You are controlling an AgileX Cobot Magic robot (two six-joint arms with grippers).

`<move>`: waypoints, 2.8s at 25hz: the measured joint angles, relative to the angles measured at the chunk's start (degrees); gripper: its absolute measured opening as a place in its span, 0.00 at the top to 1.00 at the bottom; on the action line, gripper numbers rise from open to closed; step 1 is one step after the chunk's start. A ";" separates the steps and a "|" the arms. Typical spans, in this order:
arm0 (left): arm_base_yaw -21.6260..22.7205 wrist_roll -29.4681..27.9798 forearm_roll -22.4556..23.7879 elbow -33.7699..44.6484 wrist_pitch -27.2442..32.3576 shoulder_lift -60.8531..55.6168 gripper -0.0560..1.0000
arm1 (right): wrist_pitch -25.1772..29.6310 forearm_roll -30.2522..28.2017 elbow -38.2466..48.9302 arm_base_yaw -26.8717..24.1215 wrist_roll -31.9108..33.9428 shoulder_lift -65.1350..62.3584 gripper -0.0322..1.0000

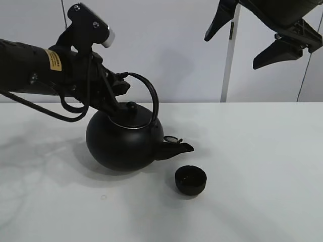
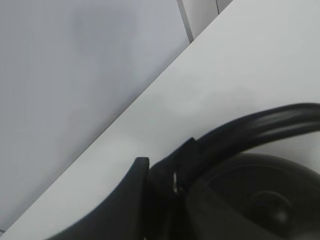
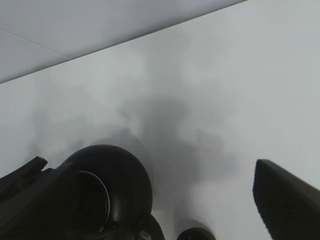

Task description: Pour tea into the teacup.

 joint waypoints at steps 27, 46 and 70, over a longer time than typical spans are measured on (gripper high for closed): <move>-1.52 0.93 -0.23 -1.69 1.80 2.38 0.85 | 0.00 0.00 0.00 0.00 0.00 0.00 0.34; -1.81 5.39 -1.56 -3.14 2.77 2.48 0.85 | 0.00 0.00 0.00 0.00 0.00 0.00 0.34; -1.81 8.18 -1.69 -3.70 2.91 2.48 0.85 | 0.00 0.00 0.00 0.00 0.00 0.00 0.34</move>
